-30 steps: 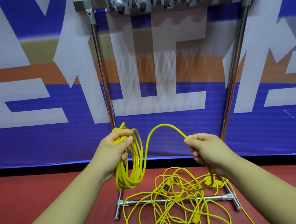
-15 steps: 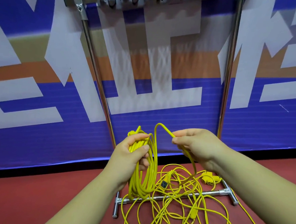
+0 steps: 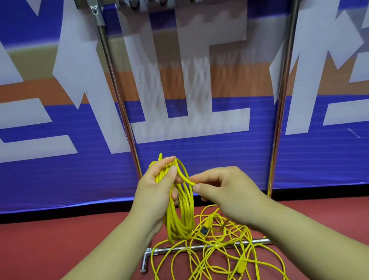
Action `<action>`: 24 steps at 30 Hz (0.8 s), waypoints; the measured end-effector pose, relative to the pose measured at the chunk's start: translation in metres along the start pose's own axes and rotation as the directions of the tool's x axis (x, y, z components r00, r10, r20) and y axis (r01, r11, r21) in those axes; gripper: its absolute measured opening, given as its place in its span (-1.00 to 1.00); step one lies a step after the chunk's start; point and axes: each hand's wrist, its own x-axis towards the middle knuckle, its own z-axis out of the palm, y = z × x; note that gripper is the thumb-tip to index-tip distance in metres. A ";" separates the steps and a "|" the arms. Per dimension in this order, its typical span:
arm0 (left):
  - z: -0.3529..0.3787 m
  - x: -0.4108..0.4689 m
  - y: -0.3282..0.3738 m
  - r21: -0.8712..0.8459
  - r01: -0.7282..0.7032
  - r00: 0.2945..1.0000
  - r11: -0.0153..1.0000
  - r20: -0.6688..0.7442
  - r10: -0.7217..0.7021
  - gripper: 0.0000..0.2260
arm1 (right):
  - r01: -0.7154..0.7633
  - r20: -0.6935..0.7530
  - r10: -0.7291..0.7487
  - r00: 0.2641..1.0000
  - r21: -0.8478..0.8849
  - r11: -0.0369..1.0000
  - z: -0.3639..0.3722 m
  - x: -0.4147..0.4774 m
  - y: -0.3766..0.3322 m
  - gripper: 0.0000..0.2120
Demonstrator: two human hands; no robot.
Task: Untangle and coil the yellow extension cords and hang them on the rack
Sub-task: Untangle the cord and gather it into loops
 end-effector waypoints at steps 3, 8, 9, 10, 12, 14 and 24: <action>-0.001 -0.001 0.000 0.000 0.019 1.000 1.000 0.011 -0.019 -0.79 | 0.022 0.032 -0.022 0.999 0.006 1.000 0.002 -0.001 0.002 -0.85; -0.001 0.002 0.011 -0.061 0.021 1.000 0.998 -0.005 -0.021 -0.73 | 0.037 0.085 -0.047 0.995 0.114 0.993 0.012 0.000 0.008 -0.85; -0.002 0.004 0.016 -0.069 0.003 1.000 0.998 -0.022 -0.005 -0.74 | 0.015 0.130 -0.038 0.991 0.175 0.984 0.011 0.000 0.009 -0.85; -0.004 0.006 0.020 -0.072 -0.019 0.999 0.997 -0.044 0.015 -0.74 | -0.014 0.190 -0.030 0.981 0.223 0.975 0.010 -0.001 0.012 -0.85; -0.012 0.012 0.028 -0.056 -0.070 0.994 0.996 -0.087 0.065 -0.74 | -0.064 0.310 -0.013 0.951 0.236 0.970 0.004 -0.002 0.018 -0.88; -0.021 0.017 0.032 -0.015 -0.110 0.987 0.994 -0.119 0.107 -0.73 | -0.094 0.376 0.015 0.927 0.192 0.977 0.000 0.001 0.027 -0.94; -0.044 0.019 0.052 -0.232 -0.092 0.978 0.968 -0.206 0.044 -0.77 | -0.096 0.488 0.167 0.857 -0.167 0.981 0.009 0.005 0.061 -0.76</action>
